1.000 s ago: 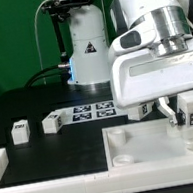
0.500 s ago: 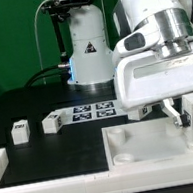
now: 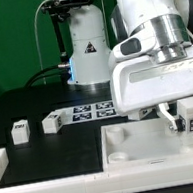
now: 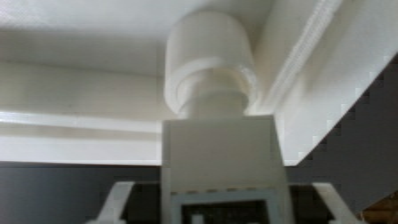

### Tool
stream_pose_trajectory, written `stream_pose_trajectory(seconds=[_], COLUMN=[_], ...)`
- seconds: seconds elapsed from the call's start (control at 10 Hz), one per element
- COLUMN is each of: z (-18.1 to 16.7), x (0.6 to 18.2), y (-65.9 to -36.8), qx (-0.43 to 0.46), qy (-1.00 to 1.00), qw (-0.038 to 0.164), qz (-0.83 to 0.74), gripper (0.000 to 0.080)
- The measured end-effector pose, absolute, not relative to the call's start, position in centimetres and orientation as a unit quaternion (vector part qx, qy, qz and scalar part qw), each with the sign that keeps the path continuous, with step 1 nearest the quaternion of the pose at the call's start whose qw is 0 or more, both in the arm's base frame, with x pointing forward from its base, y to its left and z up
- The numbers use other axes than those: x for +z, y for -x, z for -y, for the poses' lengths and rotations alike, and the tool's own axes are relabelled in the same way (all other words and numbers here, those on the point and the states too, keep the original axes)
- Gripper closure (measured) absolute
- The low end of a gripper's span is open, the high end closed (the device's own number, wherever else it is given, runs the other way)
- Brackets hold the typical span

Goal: Assemble one leg

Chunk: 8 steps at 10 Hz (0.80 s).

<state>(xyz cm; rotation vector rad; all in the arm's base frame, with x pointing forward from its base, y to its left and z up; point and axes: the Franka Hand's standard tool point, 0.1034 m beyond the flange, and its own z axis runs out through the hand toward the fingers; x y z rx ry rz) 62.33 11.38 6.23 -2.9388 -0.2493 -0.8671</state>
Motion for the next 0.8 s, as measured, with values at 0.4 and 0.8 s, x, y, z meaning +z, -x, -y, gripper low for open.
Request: stream_pose_trajectory(seconds=[0.4,0.8], z=[-11.37,-11.37], x=[6.22,6.22], y=[-62.33,-62.33], qx=[-0.282,-0.282], qy=[0.955,0.955], qw=[0.034,0.034], qz=[0.081,0.081], gripper=[0.0301,0.0151])
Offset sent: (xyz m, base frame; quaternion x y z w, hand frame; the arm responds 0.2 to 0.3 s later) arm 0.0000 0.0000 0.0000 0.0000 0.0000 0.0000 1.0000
